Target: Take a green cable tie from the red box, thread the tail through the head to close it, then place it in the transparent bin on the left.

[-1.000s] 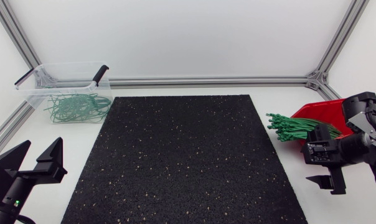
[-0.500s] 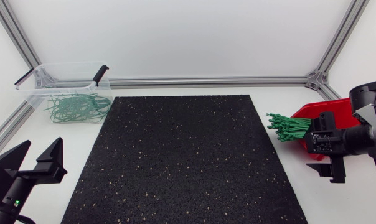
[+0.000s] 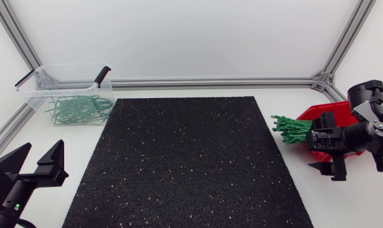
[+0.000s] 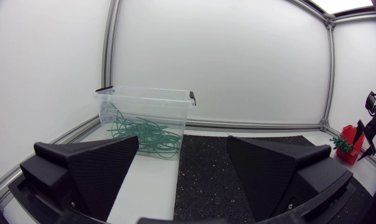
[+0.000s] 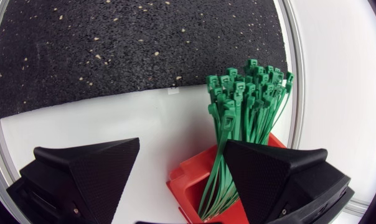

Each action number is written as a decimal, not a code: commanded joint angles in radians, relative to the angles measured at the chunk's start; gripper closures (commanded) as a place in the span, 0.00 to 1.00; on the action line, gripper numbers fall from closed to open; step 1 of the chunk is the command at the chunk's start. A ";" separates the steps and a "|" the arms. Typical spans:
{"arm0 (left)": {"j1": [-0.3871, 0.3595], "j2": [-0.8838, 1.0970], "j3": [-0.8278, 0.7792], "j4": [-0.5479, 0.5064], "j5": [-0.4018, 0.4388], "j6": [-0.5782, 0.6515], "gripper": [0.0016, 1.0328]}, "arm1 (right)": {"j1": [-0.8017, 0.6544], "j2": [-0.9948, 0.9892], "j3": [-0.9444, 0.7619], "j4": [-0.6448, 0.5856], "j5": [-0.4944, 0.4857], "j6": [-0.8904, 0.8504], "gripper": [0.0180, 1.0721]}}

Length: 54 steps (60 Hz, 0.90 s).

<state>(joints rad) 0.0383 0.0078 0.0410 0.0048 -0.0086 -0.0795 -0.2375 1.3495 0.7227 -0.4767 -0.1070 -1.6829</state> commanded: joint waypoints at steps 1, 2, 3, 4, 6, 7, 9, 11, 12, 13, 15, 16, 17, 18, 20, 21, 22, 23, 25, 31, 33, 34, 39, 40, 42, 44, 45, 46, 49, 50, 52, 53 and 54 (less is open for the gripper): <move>-0.003 0.012 -0.039 -0.023 -0.005 -0.019 0.04 | -0.003 -0.038 -0.045 -0.050 0.007 -0.040 0.09; -0.003 0.014 -0.039 -0.023 -0.005 -0.019 0.04 | -0.005 -0.044 -0.049 -0.054 0.009 -0.043 0.09; -0.003 0.014 -0.039 -0.023 -0.005 -0.019 0.04 | -0.008 -0.052 -0.052 -0.056 0.010 -0.046 0.09; -0.003 0.014 -0.038 -0.023 -0.005 -0.019 0.04 | -0.010 -0.061 -0.058 -0.059 0.010 -0.051 0.09; -0.003 0.012 -0.039 -0.023 -0.005 -0.019 0.04 | -0.016 -0.078 -0.068 -0.074 0.013 -0.061 0.09; -0.003 0.012 -0.039 -0.023 -0.005 -0.019 0.04 | -0.017 -0.084 -0.069 -0.080 0.015 -0.063 0.09; -0.003 0.014 -0.039 -0.023 -0.005 -0.019 0.04 | -0.020 -0.098 -0.075 -0.089 0.018 -0.069 0.09; -0.003 0.014 -0.039 -0.023 -0.005 -0.019 0.04 | -0.022 -0.110 -0.082 -0.096 0.021 -0.077 0.09; -0.003 0.014 -0.039 -0.023 -0.005 -0.019 0.04 | -0.023 -0.118 -0.085 -0.100 0.021 -0.080 0.09; -0.003 0.014 -0.038 -0.023 -0.005 -0.019 0.04 | -0.026 -0.124 -0.088 -0.103 0.021 -0.084 0.09; -0.003 0.014 -0.038 -0.023 -0.005 -0.019 0.04 | -0.029 -0.133 -0.091 -0.112 0.023 -0.087 0.09; -0.003 0.014 -0.038 -0.023 -0.005 -0.019 0.04 | -0.029 -0.136 -0.091 -0.119 0.024 -0.089 0.09; -0.003 0.014 -0.038 -0.023 -0.005 -0.019 0.04 | -0.029 -0.138 -0.092 -0.122 0.026 -0.089 0.09; -0.003 0.014 -0.038 -0.023 -0.005 -0.019 0.04 | -0.029 -0.141 -0.092 -0.126 0.029 -0.092 0.09; -0.003 0.014 -0.038 -0.023 -0.005 -0.019 0.04 | -0.031 -0.142 -0.094 -0.134 0.036 -0.093 0.09; -0.003 0.014 -0.039 -0.023 -0.005 -0.019 0.04 | -0.031 -0.142 -0.094 -0.140 0.041 -0.095 0.09; -0.003 0.012 -0.038 -0.023 -0.005 -0.019 0.04 | -0.031 -0.144 -0.094 -0.148 0.046 -0.098 0.09; -0.003 0.012 -0.038 -0.023 -0.005 -0.019 0.04 | -0.031 -0.145 -0.095 -0.154 0.052 -0.101 0.09; -0.002 0.012 -0.039 -0.023 -0.005 -0.019 0.04 | -0.031 -0.150 -0.100 -0.160 0.058 -0.106 0.09; -0.002 0.014 -0.039 -0.023 -0.005 -0.019 0.04 | -0.033 -0.161 -0.109 -0.180 0.076 -0.120 0.09; -0.002 0.014 -0.038 -0.023 -0.005 -0.019 0.04 | -0.034 -0.161 -0.109 -0.178 0.078 -0.120 0.09; -0.003 0.014 -0.038 -0.023 -0.005 -0.019 0.04 | -0.034 -0.161 -0.109 -0.175 0.078 -0.120 0.09; -0.003 0.014 -0.038 -0.023 -0.005 -0.019 0.04 | -0.040 -0.151 -0.108 -0.135 0.078 -0.129 0.09; -0.003 0.014 -0.038 -0.023 -0.005 -0.019 0.04 | -0.042 -0.148 -0.108 -0.126 0.078 -0.132 0.09; -0.005 0.014 -0.038 -0.023 -0.005 -0.019 0.04 | -0.042 -0.138 -0.103 -0.112 0.078 -0.133 0.09; -0.005 0.014 -0.038 -0.023 -0.005 -0.019 0.04 | -0.042 -0.125 -0.097 -0.099 0.078 -0.133 0.09; -0.006 0.014 -0.039 -0.023 -0.005 -0.019 0.04 | -0.042 -0.121 -0.095 -0.089 0.078 -0.133 0.09; -0.006 0.014 -0.039 -0.023 -0.005 -0.019 0.04 | -0.042 -0.116 -0.094 -0.079 0.076 -0.133 0.09; -0.006 0.014 -0.039 -0.023 -0.005 -0.019 0.04 | -0.042 -0.102 -0.089 -0.040 0.073 -0.136 0.09; -0.006 0.014 -0.038 -0.023 -0.005 -0.019 0.04 | -0.042 -0.096 -0.085 -0.034 0.073 -0.135 0.09; -0.006 0.014 -0.039 -0.023 -0.005 -0.019 0.04 | -0.042 -0.084 -0.075 -0.033 0.072 -0.135 0.09; -0.006 0.014 -0.039 -0.023 -0.005 -0.019 0.04 | -0.042 -0.079 -0.072 -0.033 0.072 -0.135 0.10; -0.006 0.015 -0.038 -0.023 -0.005 -0.019 0.04 | -0.042 -0.075 -0.069 -0.031 0.072 -0.135 0.11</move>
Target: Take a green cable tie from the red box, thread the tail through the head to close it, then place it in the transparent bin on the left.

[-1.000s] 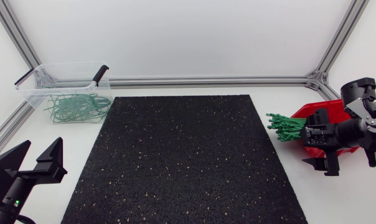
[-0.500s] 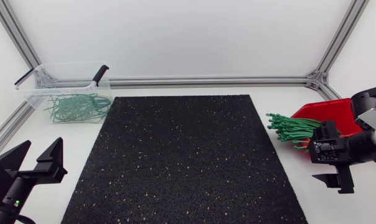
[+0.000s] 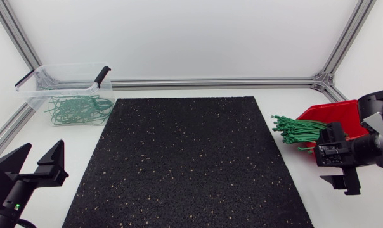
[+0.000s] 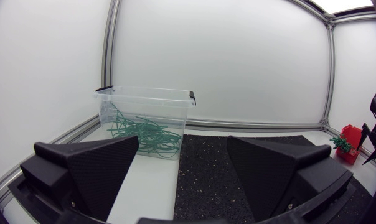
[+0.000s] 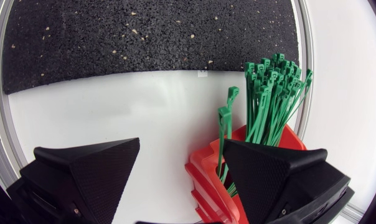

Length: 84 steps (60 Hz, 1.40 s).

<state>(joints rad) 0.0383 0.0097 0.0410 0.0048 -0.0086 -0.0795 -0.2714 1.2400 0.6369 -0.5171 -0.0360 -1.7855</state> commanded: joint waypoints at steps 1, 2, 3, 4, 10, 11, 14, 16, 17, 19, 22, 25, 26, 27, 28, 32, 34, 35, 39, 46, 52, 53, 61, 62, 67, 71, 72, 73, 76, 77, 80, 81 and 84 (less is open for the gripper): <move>-0.006 0.013 -0.038 -0.023 -0.005 -0.019 0.04 | -0.008 0.038 0.020 0.009 0.001 -0.032 0.12; -0.006 0.013 -0.039 -0.023 -0.005 -0.019 0.04 | -0.008 0.039 0.023 0.009 0.001 -0.032 0.13; -0.006 0.013 -0.039 -0.023 -0.005 -0.019 0.04 | -0.008 0.041 0.024 0.011 0.001 -0.032 0.14; -0.006 0.013 -0.039 -0.023 -0.005 -0.019 0.04 | -0.008 0.041 0.027 0.011 0.001 -0.032 0.14; -0.006 0.018 -0.039 -0.023 -0.005 -0.019 0.04 | -0.006 0.039 0.029 0.012 -0.001 -0.032 0.19; -0.006 0.019 -0.038 -0.023 -0.005 -0.019 0.04 | -0.006 0.039 0.029 0.012 -0.001 -0.032 0.22; -0.006 0.019 -0.038 -0.023 -0.005 -0.019 0.04 | -0.006 0.039 0.029 0.014 -0.004 -0.032 0.27; -0.006 0.019 -0.039 -0.023 -0.005 -0.019 0.04 | -0.006 0.038 0.030 0.015 -0.007 -0.032 0.30; -0.006 0.021 -0.039 -0.023 -0.005 -0.019 0.04 | -0.006 0.038 0.030 0.015 -0.007 -0.032 0.32; -0.006 0.019 -0.039 -0.023 -0.005 -0.019 0.04 | -0.006 0.038 0.033 0.020 -0.007 -0.031 0.36; -0.006 0.021 -0.039 -0.023 -0.005 -0.019 0.04 | -0.011 0.035 0.037 0.020 -0.018 -0.031 0.45; -0.006 0.021 -0.038 -0.023 -0.005 -0.019 0.04 | -0.015 0.033 0.040 0.022 -0.027 -0.032 0.51; -0.006 0.021 -0.039 -0.023 -0.005 -0.019 0.04 | -0.019 0.033 0.041 0.025 -0.028 -0.032 0.52; -0.006 0.019 -0.038 -0.023 -0.005 -0.019 0.04 | -0.020 0.033 0.041 0.028 -0.033 -0.032 0.53; -0.006 0.021 -0.038 -0.023 -0.005 -0.019 0.04 | -0.022 0.033 0.041 0.031 -0.038 -0.032 0.52; -0.006 0.021 -0.039 -0.023 -0.005 -0.019 0.04 | -0.026 0.033 0.043 0.035 -0.045 -0.032 0.52; -0.006 0.019 -0.039 -0.023 -0.005 -0.019 0.04 | -0.026 0.033 0.043 0.038 -0.045 -0.032 0.52; -0.006 0.021 -0.039 -0.023 -0.005 -0.019 0.04 | -0.026 0.033 0.043 0.040 -0.044 -0.032 0.52; -0.006 0.019 -0.038 -0.023 -0.005 -0.019 0.04 | -0.028 0.033 0.041 0.045 -0.045 -0.032 0.53; -0.006 0.019 -0.038 -0.023 -0.005 -0.019 0.04 | -0.028 0.035 0.043 0.052 -0.045 -0.031 0.54; -0.006 0.019 -0.039 -0.023 -0.005 -0.019 0.04 | -0.028 0.035 0.044 0.060 -0.048 -0.031 0.61; -0.006 0.019 -0.039 -0.023 -0.005 -0.019 0.04 | -0.028 0.035 0.044 0.060 -0.048 -0.029 0.61; -0.006 0.019 -0.038 -0.023 -0.005 -0.019 0.04 | -0.029 0.029 0.049 0.060 -0.050 -0.028 0.61; -0.006 0.019 -0.038 -0.023 -0.005 -0.019 0.04 | -0.029 0.027 0.050 0.060 -0.050 -0.028 0.61; -0.006 0.019 -0.038 -0.023 -0.005 -0.019 0.04 | -0.029 0.021 0.053 0.058 -0.050 -0.026 0.63; -0.006 0.019 -0.038 -0.023 -0.005 -0.019 0.04 | -0.029 0.018 0.056 0.057 -0.054 -0.026 0.72; -0.006 0.019 -0.038 -0.023 -0.005 -0.019 0.04 | -0.029 0.016 0.058 0.055 -0.058 -0.026 0.74; -0.006 0.019 -0.038 -0.023 -0.005 -0.019 0.04 | -0.029 0.015 0.060 0.055 -0.061 -0.026 0.77; -0.006 0.019 -0.038 -0.023 -0.005 -0.019 0.04 | -0.032 0.012 0.063 0.054 -0.064 -0.026 0.77; -0.006 0.019 -0.038 -0.023 -0.005 -0.019 0.04 | -0.032 0.012 0.063 0.052 -0.064 -0.026 0.77; -0.006 0.019 -0.038 -0.023 -0.005 -0.019 0.04 | -0.032 0.012 0.063 0.051 -0.064 -0.026 0.77; -0.006 0.019 -0.038 -0.023 -0.005 -0.019 0.04 | -0.032 0.010 0.063 0.051 -0.064 -0.026 0.77; -0.006 0.019 -0.038 -0.023 -0.005 -0.019 0.04 | -0.032 0.009 0.066 0.049 -0.064 -0.025 0.77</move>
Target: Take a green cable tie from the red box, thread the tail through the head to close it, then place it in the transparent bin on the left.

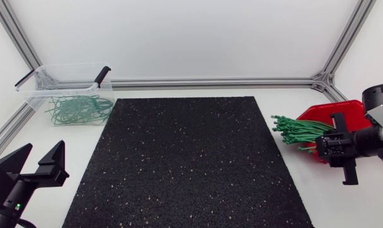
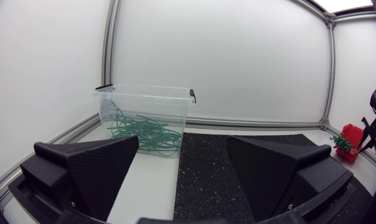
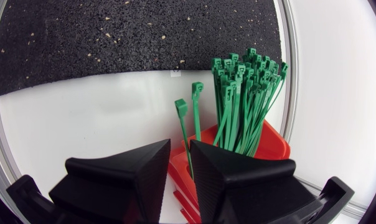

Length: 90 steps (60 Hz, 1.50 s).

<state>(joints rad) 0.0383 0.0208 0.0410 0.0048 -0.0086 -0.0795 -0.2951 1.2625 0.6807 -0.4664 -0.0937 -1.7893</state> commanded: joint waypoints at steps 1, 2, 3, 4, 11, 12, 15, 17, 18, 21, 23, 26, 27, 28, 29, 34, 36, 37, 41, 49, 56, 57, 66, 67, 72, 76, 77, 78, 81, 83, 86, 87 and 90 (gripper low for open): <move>-0.006 0.008 -0.038 -0.023 -0.005 -0.019 0.04 | -0.009 -0.014 0.023 -0.003 -0.006 -0.021 0.77; -0.006 0.008 -0.038 -0.023 -0.005 -0.019 0.04 | -0.009 -0.015 0.023 -0.003 -0.006 -0.021 0.77; -0.006 0.008 -0.039 -0.023 -0.005 -0.019 0.04 | -0.009 -0.017 0.023 -0.005 -0.006 -0.021 0.77; -0.006 0.008 -0.038 -0.023 -0.005 -0.019 0.04 | -0.009 -0.018 0.023 -0.005 -0.006 -0.021 0.77; -0.006 0.008 -0.038 -0.023 -0.005 -0.019 0.04 | -0.010 -0.025 0.026 -0.009 -0.006 -0.021 0.79; -0.006 0.008 -0.038 -0.023 -0.005 -0.019 0.04 | -0.010 -0.025 0.026 -0.011 -0.006 -0.021 0.80; -0.006 0.008 -0.038 -0.023 -0.005 -0.019 0.04 | -0.010 -0.025 0.028 -0.017 -0.006 -0.021 0.81; -0.006 0.008 -0.038 -0.023 -0.005 -0.019 0.04 | -0.010 -0.023 0.026 -0.017 -0.006 -0.021 0.81; -0.006 0.008 -0.038 -0.023 -0.005 -0.019 0.04 | -0.010 -0.023 0.026 -0.017 -0.006 -0.021 0.83; -0.006 0.008 -0.038 -0.023 -0.005 -0.019 0.04 | -0.009 -0.020 0.025 -0.017 -0.005 -0.021 0.84; -0.006 0.008 -0.038 -0.023 -0.005 -0.019 0.04 | -0.009 -0.018 0.022 -0.014 -0.005 -0.021 0.87; -0.006 0.008 -0.038 -0.023 -0.005 -0.019 0.04 | -0.009 -0.017 0.020 -0.011 -0.005 -0.019 0.88; -0.006 0.008 -0.038 -0.023 -0.005 -0.019 0.04 | -0.009 -0.015 0.019 -0.011 -0.003 -0.019 0.88; -0.006 0.008 -0.038 -0.023 -0.005 -0.019 0.04 | -0.009 -0.015 0.019 -0.011 -0.003 -0.019 0.88; -0.006 0.008 -0.038 -0.023 -0.005 -0.019 0.04 | -0.009 -0.015 0.019 -0.009 -0.003 -0.019 0.88; -0.006 0.008 -0.039 -0.023 -0.005 -0.019 0.04 | -0.007 -0.014 0.013 -0.005 -0.001 -0.019 0.95; -0.006 0.008 -0.038 -0.023 -0.005 -0.019 0.04 | -0.006 -0.012 0.010 -0.003 0.000 -0.019 0.95; -0.006 0.008 -0.038 -0.023 -0.005 -0.019 0.04 | -0.007 -0.011 0.010 -0.003 0.003 -0.019 0.95; -0.006 0.008 -0.038 -0.023 -0.005 -0.019 0.04 | -0.006 0.000 0.005 0.000 0.026 -0.018 0.95; -0.006 0.008 -0.038 -0.023 -0.005 -0.019 0.04 | -0.001 -0.008 0.013 -0.017 0.029 -0.002 0.95; -0.006 0.008 -0.038 -0.023 -0.005 -0.019 0.04 | 0.013 -0.029 0.037 -0.044 0.022 0.022 0.95; -0.006 0.008 -0.038 -0.023 -0.005 -0.019 0.04 | 0.014 -0.032 0.045 -0.058 0.017 0.030 0.95; -0.006 0.008 -0.038 -0.023 -0.005 -0.019 0.04 | 0.027 -0.094 0.099 -0.113 -0.028 0.070 0.95; -0.006 0.008 -0.039 -0.023 -0.005 -0.019 0.04 | 0.030 -0.100 0.108 -0.121 -0.034 0.079 0.95; -0.008 0.008 -0.039 -0.023 -0.005 -0.019 0.04 | 0.042 -0.129 0.152 -0.172 -0.054 0.111 0.95; -0.008 0.008 -0.038 -0.023 -0.005 -0.019 0.04 | 0.048 -0.160 0.194 -0.210 -0.087 0.148 0.95; -0.008 0.008 -0.039 -0.023 -0.005 -0.019 0.04 | 0.048 -0.166 0.206 -0.221 -0.098 0.157 0.95; -0.008 0.008 -0.038 -0.023 -0.005 -0.019 0.04 | 0.048 -0.173 0.215 -0.230 -0.109 0.168 0.95; -0.008 0.008 -0.039 -0.023 -0.005 -0.019 0.04 | 0.050 -0.196 0.255 -0.281 -0.147 0.189 0.95; -0.008 0.008 -0.038 -0.023 -0.005 -0.019 0.04 | 0.051 -0.212 0.273 -0.310 -0.161 0.191 0.95; -0.008 0.008 -0.038 -0.023 -0.005 -0.019 0.04 | 0.062 -0.242 0.295 -0.327 -0.176 0.220 0.95; -0.008 0.008 -0.039 -0.023 -0.005 -0.019 0.04 | 0.071 -0.255 0.301 -0.331 -0.182 0.234 0.95; -0.009 0.008 -0.038 -0.023 -0.005 -0.019 0.04 | 0.097 -0.287 0.318 -0.356 -0.184 0.252 0.95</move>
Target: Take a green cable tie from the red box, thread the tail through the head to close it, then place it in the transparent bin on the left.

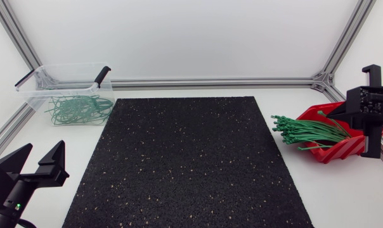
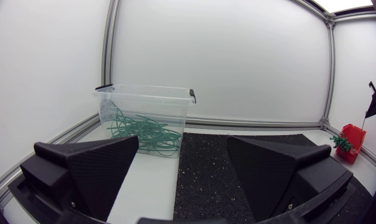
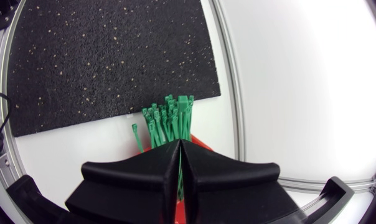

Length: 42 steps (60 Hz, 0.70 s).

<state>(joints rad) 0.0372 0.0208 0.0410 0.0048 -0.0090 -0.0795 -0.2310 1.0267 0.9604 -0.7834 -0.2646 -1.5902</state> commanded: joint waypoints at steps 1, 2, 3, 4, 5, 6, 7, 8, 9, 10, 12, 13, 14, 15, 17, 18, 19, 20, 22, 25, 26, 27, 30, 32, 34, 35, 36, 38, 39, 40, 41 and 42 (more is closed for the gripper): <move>-0.008 0.008 -0.039 -0.023 -0.005 -0.019 0.04 | 0.039 -0.062 0.041 -0.042 -0.013 0.064 0.95; -0.008 0.008 -0.038 -0.023 -0.005 -0.019 0.04 | 0.047 -0.073 0.047 -0.045 -0.013 0.079 0.95; -0.008 0.008 -0.038 -0.023 -0.005 -0.019 0.04 | 0.055 -0.085 0.054 -0.050 -0.015 0.087 0.95; -0.010 0.008 -0.038 -0.023 -0.005 -0.019 0.04 | 0.065 -0.094 0.058 -0.051 -0.015 0.098 0.95; -0.011 0.008 -0.038 -0.023 -0.005 -0.019 0.04 | 0.079 -0.105 0.064 -0.051 -0.013 0.113 0.95; -0.013 0.008 -0.039 -0.023 -0.005 -0.019 0.04 | 0.091 -0.114 0.072 -0.053 -0.013 0.133 0.95; -0.013 0.008 -0.038 -0.023 -0.005 -0.019 0.04 | 0.105 -0.122 0.081 -0.051 -0.012 0.154 0.95; -0.013 0.008 -0.038 -0.023 -0.005 -0.019 0.04 | 0.114 -0.128 0.089 -0.051 -0.012 0.173 0.95; -0.013 0.008 -0.038 -0.023 -0.005 -0.019 0.04 | 0.122 -0.135 0.100 -0.054 -0.012 0.191 0.95; -0.013 0.008 -0.038 -0.023 -0.005 -0.019 0.04 | 0.131 -0.140 0.110 -0.059 -0.013 0.207 0.95; -0.013 0.008 -0.038 -0.023 -0.005 -0.019 0.04 | 0.156 -0.146 0.138 -0.070 -0.013 0.248 0.95; -0.013 0.008 -0.038 -0.023 -0.005 -0.019 0.04 | 0.167 -0.149 0.152 -0.076 -0.012 0.269 0.95; -0.013 0.008 -0.038 -0.023 -0.005 -0.019 0.04 | 0.177 -0.152 0.167 -0.080 -0.012 0.288 0.95; -0.013 0.008 -0.038 -0.023 -0.005 -0.019 0.04 | 0.185 -0.154 0.176 -0.083 -0.012 0.302 0.95; -0.013 0.008 -0.038 -0.023 -0.005 -0.019 0.04 | 0.199 -0.166 0.199 -0.088 -0.013 0.332 0.95; -0.013 0.008 -0.038 -0.023 -0.005 -0.019 0.04 | 0.205 -0.169 0.210 -0.091 -0.013 0.342 0.95; -0.013 0.007 -0.038 -0.023 -0.005 -0.019 0.04 | 0.216 -0.177 0.219 -0.097 -0.013 0.346 0.95; -0.013 0.008 -0.038 -0.023 -0.005 -0.019 0.04 | 0.223 -0.185 0.225 -0.103 -0.013 0.351 0.95; -0.013 0.007 -0.038 -0.023 -0.005 -0.019 0.04 | 0.243 -0.198 0.239 -0.116 -0.012 0.363 0.95; -0.013 0.007 -0.038 -0.023 -0.005 -0.019 0.04 | 0.266 -0.211 0.268 -0.149 -0.012 0.386 0.95; -0.011 0.007 -0.038 -0.023 -0.005 -0.019 0.04 | 0.277 -0.217 0.278 -0.162 -0.012 0.391 0.95; -0.011 0.007 -0.038 -0.023 -0.005 -0.019 0.04 | 0.288 -0.220 0.282 -0.169 -0.010 0.398 0.95; -0.011 0.007 -0.038 -0.023 -0.005 -0.019 0.04 | 0.315 -0.224 0.307 -0.200 0.005 0.441 0.95; -0.013 0.007 -0.038 -0.023 -0.005 -0.019 0.04 | 0.338 -0.224 0.322 -0.224 0.008 0.464 0.95; -0.013 0.007 -0.038 -0.023 -0.005 -0.019 0.04 | 0.364 -0.229 0.328 -0.231 0.015 0.486 0.95; -0.013 0.007 -0.038 -0.023 -0.005 -0.019 0.04 | 0.378 -0.232 0.333 -0.235 0.022 0.496 0.95; -0.013 0.007 -0.038 -0.023 -0.005 -0.019 0.04 | 0.392 -0.234 0.334 -0.240 0.030 0.504 0.95; -0.014 0.007 -0.038 -0.023 -0.005 -0.019 0.04 | 0.418 -0.237 0.336 -0.252 0.050 0.529 0.95; -0.014 0.007 -0.038 -0.023 -0.005 -0.019 0.04 | 0.435 -0.237 0.337 -0.257 0.057 0.546 0.95; -0.014 0.007 -0.038 -0.023 -0.005 -0.019 0.04 | 0.449 -0.238 0.337 -0.263 0.064 0.555 0.95; -0.014 0.007 -0.038 -0.023 -0.005 -0.019 0.04 | 0.464 -0.240 0.337 -0.266 0.070 0.567 0.95; -0.016 0.007 -0.039 -0.023 -0.005 -0.019 0.04 | 0.476 -0.238 0.337 -0.272 0.074 0.578 0.95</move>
<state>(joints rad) 0.0296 0.0204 0.0410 0.0044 -0.0116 -0.0795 0.1925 0.7898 1.2846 -1.0256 -0.2119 -1.0924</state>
